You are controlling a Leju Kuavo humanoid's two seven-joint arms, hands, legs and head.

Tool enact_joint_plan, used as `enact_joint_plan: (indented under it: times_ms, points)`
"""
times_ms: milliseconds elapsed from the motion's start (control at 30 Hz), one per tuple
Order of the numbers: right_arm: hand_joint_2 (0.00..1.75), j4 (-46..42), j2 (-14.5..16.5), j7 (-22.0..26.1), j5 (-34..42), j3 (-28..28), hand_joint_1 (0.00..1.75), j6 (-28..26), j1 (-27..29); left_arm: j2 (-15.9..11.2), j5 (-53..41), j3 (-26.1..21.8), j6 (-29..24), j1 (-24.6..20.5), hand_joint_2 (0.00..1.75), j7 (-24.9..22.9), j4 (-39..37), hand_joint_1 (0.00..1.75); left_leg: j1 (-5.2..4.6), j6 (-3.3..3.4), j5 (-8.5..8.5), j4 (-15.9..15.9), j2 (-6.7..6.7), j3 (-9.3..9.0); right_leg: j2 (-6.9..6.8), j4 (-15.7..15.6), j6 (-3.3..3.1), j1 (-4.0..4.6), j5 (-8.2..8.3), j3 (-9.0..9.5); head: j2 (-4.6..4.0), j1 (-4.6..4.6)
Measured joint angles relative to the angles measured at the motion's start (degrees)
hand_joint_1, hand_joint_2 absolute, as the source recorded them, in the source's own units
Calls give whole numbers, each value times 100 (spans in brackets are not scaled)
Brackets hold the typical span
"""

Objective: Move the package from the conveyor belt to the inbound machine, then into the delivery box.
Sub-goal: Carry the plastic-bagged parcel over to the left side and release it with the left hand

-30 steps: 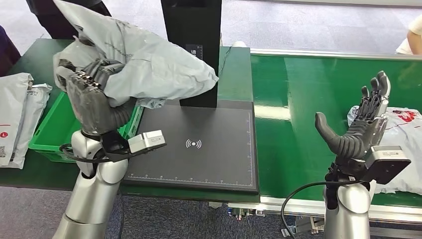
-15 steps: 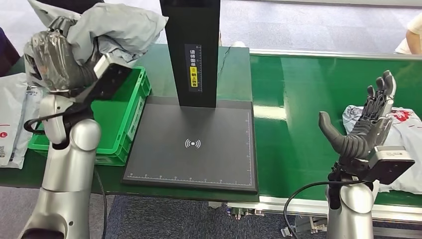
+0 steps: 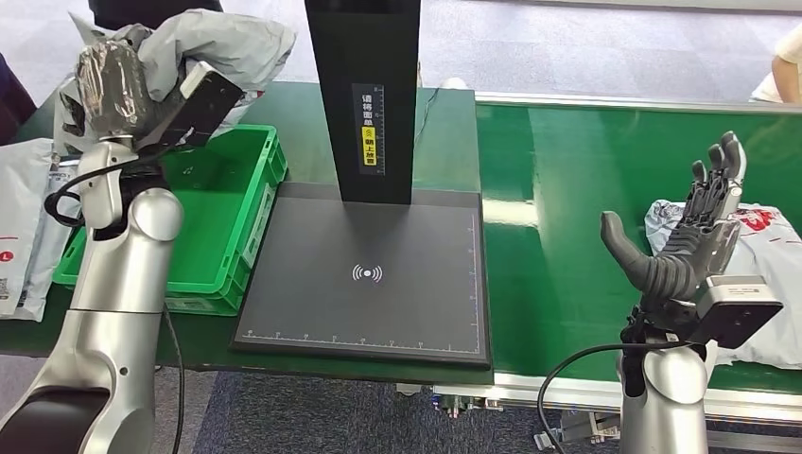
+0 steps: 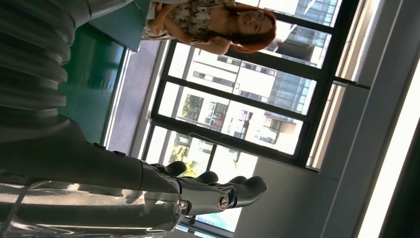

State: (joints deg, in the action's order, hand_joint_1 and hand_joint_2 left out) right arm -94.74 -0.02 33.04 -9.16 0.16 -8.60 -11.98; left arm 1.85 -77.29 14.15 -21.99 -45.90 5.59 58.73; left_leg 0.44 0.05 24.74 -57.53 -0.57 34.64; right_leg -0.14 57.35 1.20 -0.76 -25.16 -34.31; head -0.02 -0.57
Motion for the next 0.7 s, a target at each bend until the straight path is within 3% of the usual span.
enact_joint_plan:
  times_ms: [167, 267, 500, 667, 700]
  points:
    - [175, 62, 4, -102, -140, 30, 0, 156, -138, -90, -222, -71, 1483, -511, 175, -1209, -1026, 175, 0, -5, -5, 1, 4, -2, 6, 1, -5, 3, 7, 0, 0, 1]
    - [175, 186, 10, -117, -209, 77, 0, 184, -259, -158, -280, -148, 2035, -781, 175, -1630, -1881, 175, 1, -9, -9, 1, 12, -4, 14, 3, -9, 6, 12, -2, 0, 1]
    - [175, 427, 31, -121, -258, 155, 0, 148, -405, -313, -379, -317, 3138, -983, 175, -2054, -3078, 175, 2, -9, -8, 2, 12, 0, 13, 5, -8, 4, 6, -5, 0, 0]
    - [175, 534, 43, -117, -260, 198, 0, 149, -423, -361, -465, -372, 3434, -996, 175, -2122, -3407, 175, 2, -5, -5, 2, 11, 2, 11, 5, -6, 1, 4, -4, 0, 1]
    - [175, 548, 45, -115, -260, 205, 0, 151, -424, -369, -479, -380, 3447, -995, 175, -2126, -3439, 138, 2, -5, -5, 2, 10, 2, 11, 4, -5, 1, 4, -4, 0, 1]
